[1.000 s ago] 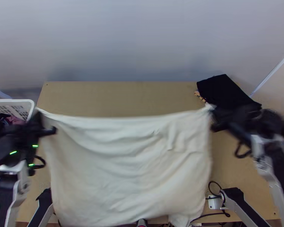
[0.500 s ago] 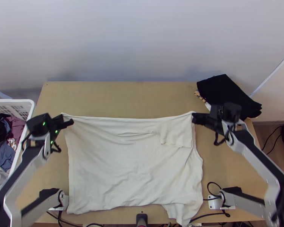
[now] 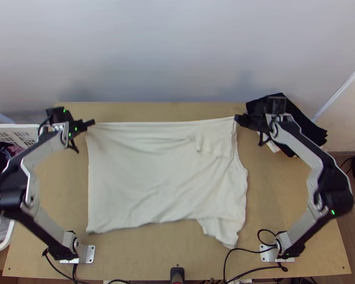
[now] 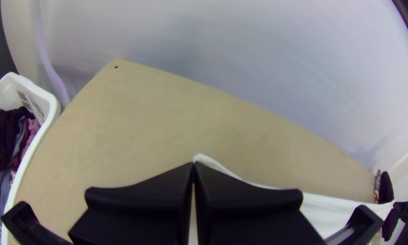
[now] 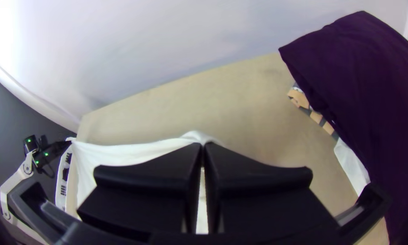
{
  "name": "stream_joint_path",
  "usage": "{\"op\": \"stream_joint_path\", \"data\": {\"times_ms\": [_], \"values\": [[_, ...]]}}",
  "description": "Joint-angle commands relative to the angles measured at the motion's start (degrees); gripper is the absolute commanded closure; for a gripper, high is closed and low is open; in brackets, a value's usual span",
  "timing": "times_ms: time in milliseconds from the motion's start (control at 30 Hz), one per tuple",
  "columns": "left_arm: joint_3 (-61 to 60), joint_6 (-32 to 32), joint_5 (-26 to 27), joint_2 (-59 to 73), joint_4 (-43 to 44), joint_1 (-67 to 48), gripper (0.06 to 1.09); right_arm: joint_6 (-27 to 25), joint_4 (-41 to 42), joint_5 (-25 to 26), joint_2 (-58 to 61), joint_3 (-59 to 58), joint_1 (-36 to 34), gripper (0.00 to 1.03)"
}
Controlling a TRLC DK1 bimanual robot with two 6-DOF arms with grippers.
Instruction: Fold the t-shirt
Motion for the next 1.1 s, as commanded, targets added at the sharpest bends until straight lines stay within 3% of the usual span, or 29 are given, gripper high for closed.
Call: {"op": "stream_joint_path", "data": {"times_ms": [0,533,900,1067], "values": [[8.44,-0.57,-0.35,6.49,-2.49,1.25,1.05,1.72,-1.68,0.55,5.32,6.47,-0.80,1.00],[54.32,-4.96,-0.18,35.05,-31.49,0.46,1.05,1.90,-25.32,0.38,28.26,41.80,-1.68,1.00],[50.45,-8.04,8.96,27.67,-42.48,1.34,1.05,-1.35,-40.70,0.38,25.36,44.87,-0.36,1.00],[44.30,-8.48,11.69,21.78,-41.95,2.48,1.05,-2.85,-41.84,0.38,21.67,40.13,0.17,1.00]]}}
